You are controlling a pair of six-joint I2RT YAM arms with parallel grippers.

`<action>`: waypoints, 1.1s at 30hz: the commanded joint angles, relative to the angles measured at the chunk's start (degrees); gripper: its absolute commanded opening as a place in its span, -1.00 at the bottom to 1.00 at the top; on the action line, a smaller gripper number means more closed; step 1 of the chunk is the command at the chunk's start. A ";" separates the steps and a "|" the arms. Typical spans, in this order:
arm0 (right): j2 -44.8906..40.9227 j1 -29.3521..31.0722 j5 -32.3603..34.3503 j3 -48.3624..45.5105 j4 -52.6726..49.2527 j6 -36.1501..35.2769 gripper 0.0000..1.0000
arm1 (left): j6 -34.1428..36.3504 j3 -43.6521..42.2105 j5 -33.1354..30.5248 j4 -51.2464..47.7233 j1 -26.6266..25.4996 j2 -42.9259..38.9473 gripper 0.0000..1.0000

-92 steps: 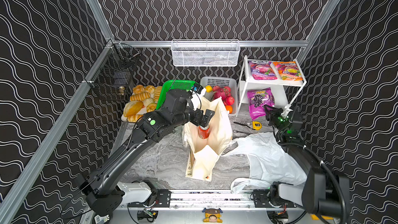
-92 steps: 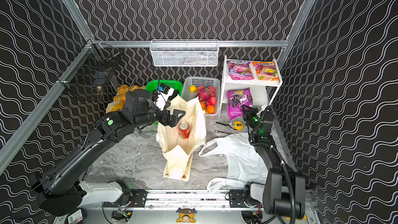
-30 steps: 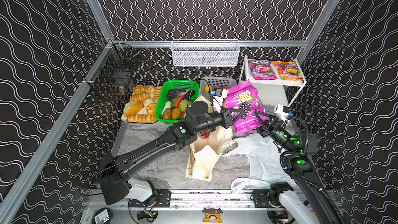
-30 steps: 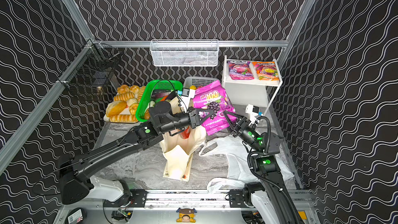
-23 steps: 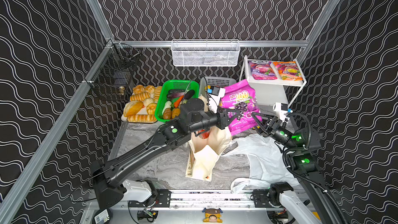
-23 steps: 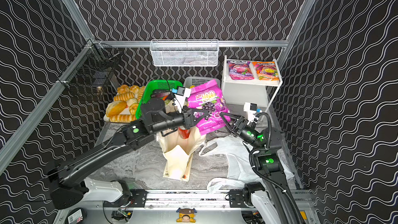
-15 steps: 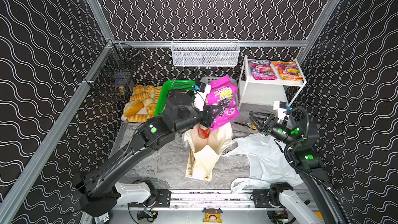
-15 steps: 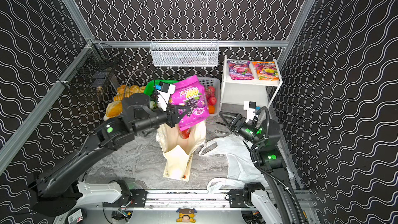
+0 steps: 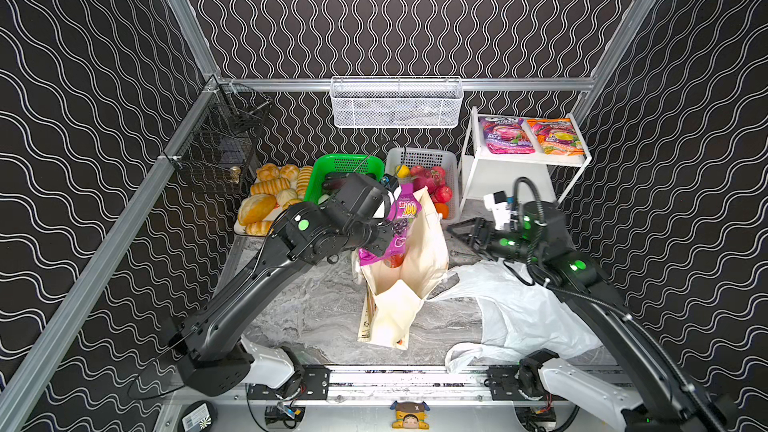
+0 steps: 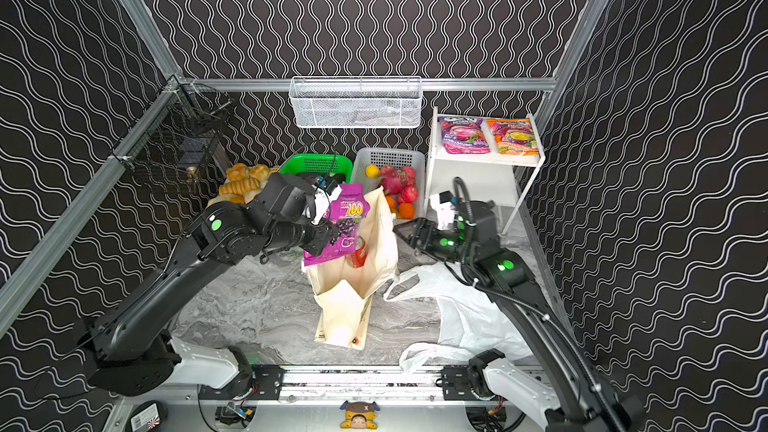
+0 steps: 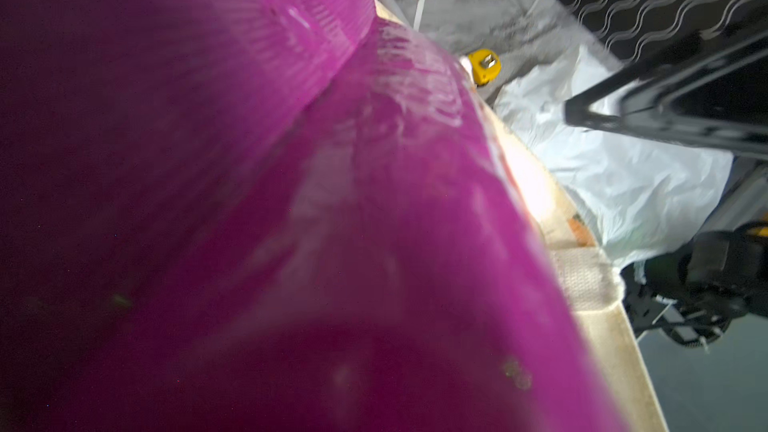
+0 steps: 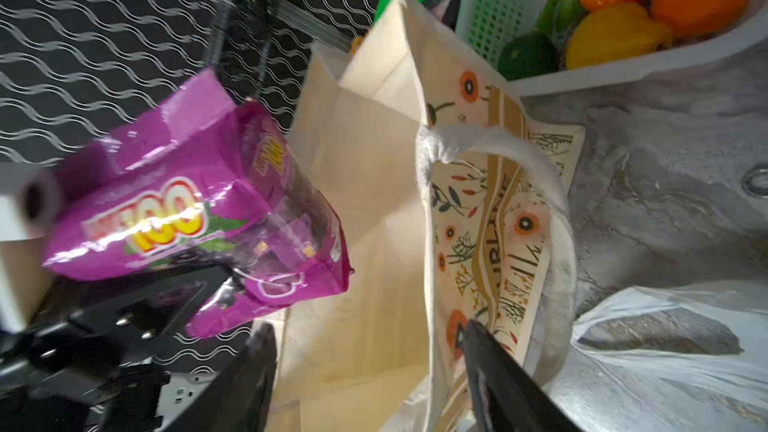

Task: Place the mixed food into the grocery bags and tie them
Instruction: 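Lower the purple bag into the tote with left gripper while right holds handle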

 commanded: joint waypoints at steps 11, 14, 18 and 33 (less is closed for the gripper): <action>8.11 9.65 9.23 3.38 -2.47 -2.27 -0.81 | 1.36 8.21 15.03 -16.23 0.17 14.61 -0.69; 6.67 10.30 8.57 2.45 0.76 -1.84 -0.99 | 1.71 8.38 17.49 -19.87 0.08 16.38 -0.65; 5.93 11.15 9.53 2.44 1.87 -1.49 -1.00 | 0.18 7.18 16.82 -20.75 -0.15 15.59 -0.55; 5.40 12.10 13.59 0.62 3.25 -0.53 -1.00 | -1.90 -3.01 18.16 -16.07 -0.64 16.20 -0.29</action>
